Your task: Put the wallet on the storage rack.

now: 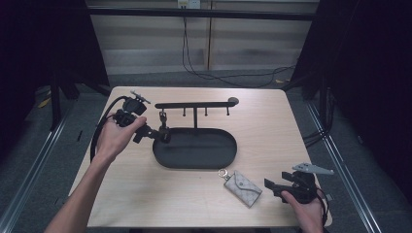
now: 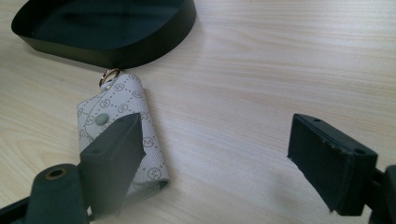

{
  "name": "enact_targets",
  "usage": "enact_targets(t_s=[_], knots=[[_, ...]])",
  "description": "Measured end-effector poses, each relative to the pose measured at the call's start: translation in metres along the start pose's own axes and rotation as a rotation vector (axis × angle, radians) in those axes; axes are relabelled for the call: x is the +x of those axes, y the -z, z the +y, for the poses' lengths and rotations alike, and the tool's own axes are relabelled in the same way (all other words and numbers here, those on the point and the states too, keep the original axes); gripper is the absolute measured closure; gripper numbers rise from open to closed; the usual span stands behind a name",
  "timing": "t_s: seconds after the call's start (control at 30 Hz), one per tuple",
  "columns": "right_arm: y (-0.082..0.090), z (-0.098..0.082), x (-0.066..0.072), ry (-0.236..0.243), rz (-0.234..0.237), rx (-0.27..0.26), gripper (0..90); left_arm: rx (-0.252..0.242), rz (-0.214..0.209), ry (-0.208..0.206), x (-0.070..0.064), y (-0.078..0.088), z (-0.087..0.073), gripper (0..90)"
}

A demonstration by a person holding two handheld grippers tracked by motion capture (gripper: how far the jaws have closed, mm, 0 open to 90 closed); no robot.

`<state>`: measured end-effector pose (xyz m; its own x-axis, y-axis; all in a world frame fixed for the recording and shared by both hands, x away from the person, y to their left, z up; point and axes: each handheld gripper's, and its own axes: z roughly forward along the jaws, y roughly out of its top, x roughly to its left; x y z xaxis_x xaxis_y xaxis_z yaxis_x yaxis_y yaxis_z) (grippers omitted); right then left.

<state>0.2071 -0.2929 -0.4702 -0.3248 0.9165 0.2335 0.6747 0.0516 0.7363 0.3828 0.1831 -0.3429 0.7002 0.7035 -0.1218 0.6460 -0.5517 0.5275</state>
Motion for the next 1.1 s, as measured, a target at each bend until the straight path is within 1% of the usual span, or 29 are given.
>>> enact_targets(t_s=[0.03,0.07,0.13,0.2,0.23,0.27,0.33,0.37,0.4,0.47,0.5,0.53,0.57,0.6,0.63,0.67,0.73,0.8,0.83,0.9,0.93,1.0,1.03,1.07,1.1], knots=[[0.000,0.000,0.000,0.000,-0.001,-0.001,18.3,-0.030,0.035,0.008,-0.001,0.001,-0.005,22.5],[0.000,0.000,0.000,0.000,-0.002,-0.003,18.3,-0.047,0.043,0.013,-0.001,0.001,-0.008,22.5],[0.001,0.000,0.000,-0.006,-0.003,-0.005,18.3,-0.078,0.014,0.013,-0.003,0.001,-0.016,22.6],[0.001,0.000,0.000,-0.004,-0.003,-0.007,18.3,-0.102,0.026,0.000,-0.005,0.001,-0.023,22.8],[0.001,0.000,0.000,-0.001,-0.006,-0.005,18.4,-0.110,0.021,-0.004,-0.007,0.001,-0.026,22.8],[0.001,0.000,0.000,0.003,-0.007,-0.005,18.3,-0.112,0.008,-0.005,-0.009,0.000,-0.029,22.8],[0.002,-0.001,0.001,0.003,-0.008,-0.005,18.3,-0.110,-0.001,-0.009,-0.012,0.000,-0.036,22.8],[0.002,-0.001,0.001,0.004,-0.008,-0.008,18.3,-0.123,-0.003,0.003,-0.013,0.001,-0.039,22.8],[0.002,-0.001,0.001,0.005,-0.008,-0.008,18.3,-0.125,-0.015,0.007,-0.014,0.001,-0.042,22.8],[0.003,-0.001,0.001,0.008,-0.007,-0.011,18.3,-0.140,-0.016,0.015,-0.017,0.002,-0.049,22.7],[0.003,-0.001,0.002,0.011,-0.006,-0.009,18.3,-0.134,-0.023,0.007,-0.016,0.002,-0.052,22.7],[0.003,-0.001,0.002,0.014,-0.006,-0.006,18.2,-0.153,-0.044,0.018,-0.016,0.002,-0.055,22.8],[0.002,-0.001,0.003,0.021,-0.004,-0.003,18.1,-0.185,-0.044,0.018,-0.016,0.003,-0.060,23.5],[0.002,-0.001,0.004,0.025,-0.004,0.002,18.2,-0.192,-0.052,0.029,-0.015,0.002,-0.065,24.2],[0.001,-0.001,0.004,0.032,-0.002,0.002,18.1,-0.180,-0.065,0.037,-0.014,0.001,-0.069,24.1],[0.001,-0.001,0.004,0.032,-0.001,0.002,18.1,-0.188,-0.066,0.044,-0.014,0.000,-0.073,24.1],[0.001,-0.001,0.003,0.027,-0.001,0.003,18.0,-0.150,-0.076,0.035,-0.014,-0.005,-0.081,24.0],[0.001,-0.001,0.003,0.024,0.000,0.002,18.0,-0.145,-0.067,0.029,-0.016,-0.009,-0.090,23.9],[0.002,-0.001,0.004,0.026,0.001,0.003,18.0,-0.138,-0.072,0.027,-0.018,-0.010,-0.094,23.8],[0.002,-0.001,0.004,0.028,0.001,0.000,18.0,-0.149,-0.076,0.012,-0.023,-0.012,-0.103,23.7],[0.002,-0.001,0.003,0.027,0.001,-0.001,18.0,-0.154,-0.087,0.008,-0.026,-0.013,-0.108,23.7],[0.002,-0.001,0.003,0.025,0.002,0.000,18.0,-0.166,-0.087,0.005,-0.032,-0.014,-0.117,23.8],[0.002,-0.001,0.003,0.024,0.002,0.001,18.0,-0.159,-0.088,-0.010,-0.036,-0.014,-0.121,23.8],[0.002,-0.001,0.003,0.025,0.003,0.001,18.0,-0.164,-0.088,-0.020,-0.040,-0.014,-0.125,23.8],[0.002,-0.001,0.004,0.028,0.005,0.000,18.0,-0.180,-0.081,-0.025,-0.044,-0.013,-0.131,23.8]])
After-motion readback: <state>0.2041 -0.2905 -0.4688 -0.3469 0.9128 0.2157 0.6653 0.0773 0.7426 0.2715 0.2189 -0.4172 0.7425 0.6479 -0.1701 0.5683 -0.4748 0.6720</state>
